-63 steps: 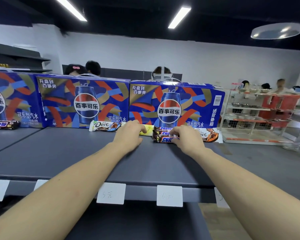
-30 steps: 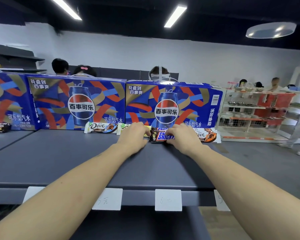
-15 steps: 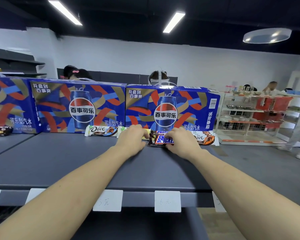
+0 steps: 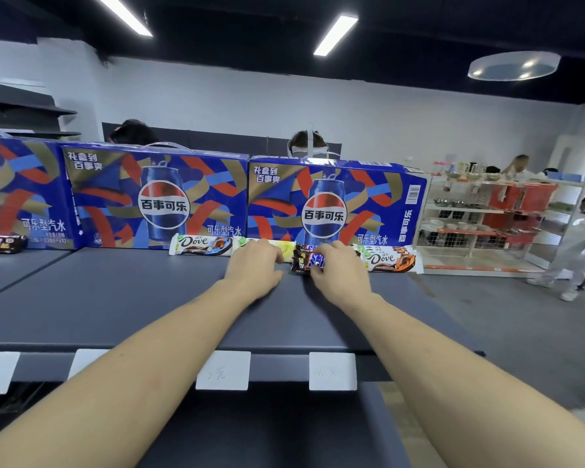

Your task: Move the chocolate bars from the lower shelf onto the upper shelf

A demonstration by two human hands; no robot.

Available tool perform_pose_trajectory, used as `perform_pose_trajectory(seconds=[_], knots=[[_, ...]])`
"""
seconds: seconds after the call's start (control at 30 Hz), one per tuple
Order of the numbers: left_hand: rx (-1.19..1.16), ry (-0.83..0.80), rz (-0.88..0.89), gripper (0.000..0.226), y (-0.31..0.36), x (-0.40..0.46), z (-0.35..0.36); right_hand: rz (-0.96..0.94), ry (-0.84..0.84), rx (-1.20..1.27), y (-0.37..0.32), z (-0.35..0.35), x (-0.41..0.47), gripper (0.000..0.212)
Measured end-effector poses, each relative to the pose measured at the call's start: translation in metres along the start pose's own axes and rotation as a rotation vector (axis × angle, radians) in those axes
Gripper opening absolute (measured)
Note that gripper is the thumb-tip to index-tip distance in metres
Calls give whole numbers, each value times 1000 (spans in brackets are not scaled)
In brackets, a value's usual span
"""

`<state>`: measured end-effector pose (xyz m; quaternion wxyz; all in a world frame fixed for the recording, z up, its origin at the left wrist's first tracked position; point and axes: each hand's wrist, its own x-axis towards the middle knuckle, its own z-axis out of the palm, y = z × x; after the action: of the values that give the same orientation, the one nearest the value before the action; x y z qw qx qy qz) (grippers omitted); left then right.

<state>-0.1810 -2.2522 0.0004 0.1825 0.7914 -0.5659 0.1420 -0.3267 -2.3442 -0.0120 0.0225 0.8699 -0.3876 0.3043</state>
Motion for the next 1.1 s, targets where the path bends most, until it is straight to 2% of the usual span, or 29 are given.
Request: perform_pose_trajectory(seconds=[0.17, 0.3, 0.6, 0.8, 0.93, 1.1], knots=[[83, -7, -164, 43, -8, -17, -5, 2, 5, 127, -57, 7, -9, 37], [63, 44, -255, 41, -26, -46, -22, -10, -8, 272, -99, 5, -23, 44], [161, 153, -467, 37, -68, -149, -75, -214, -68, 567, -195, -12, -82, 35], [292, 140, -637, 38, -104, -244, -104, -277, -106, 665, -252, -12, -141, 27], [310, 109, -726, 37, -121, -311, -115, -324, -216, 714, -291, 1, -181, 28], [276, 56, -881, 34, -154, -388, -117, -412, -429, 671, -339, 29, -225, 38]])
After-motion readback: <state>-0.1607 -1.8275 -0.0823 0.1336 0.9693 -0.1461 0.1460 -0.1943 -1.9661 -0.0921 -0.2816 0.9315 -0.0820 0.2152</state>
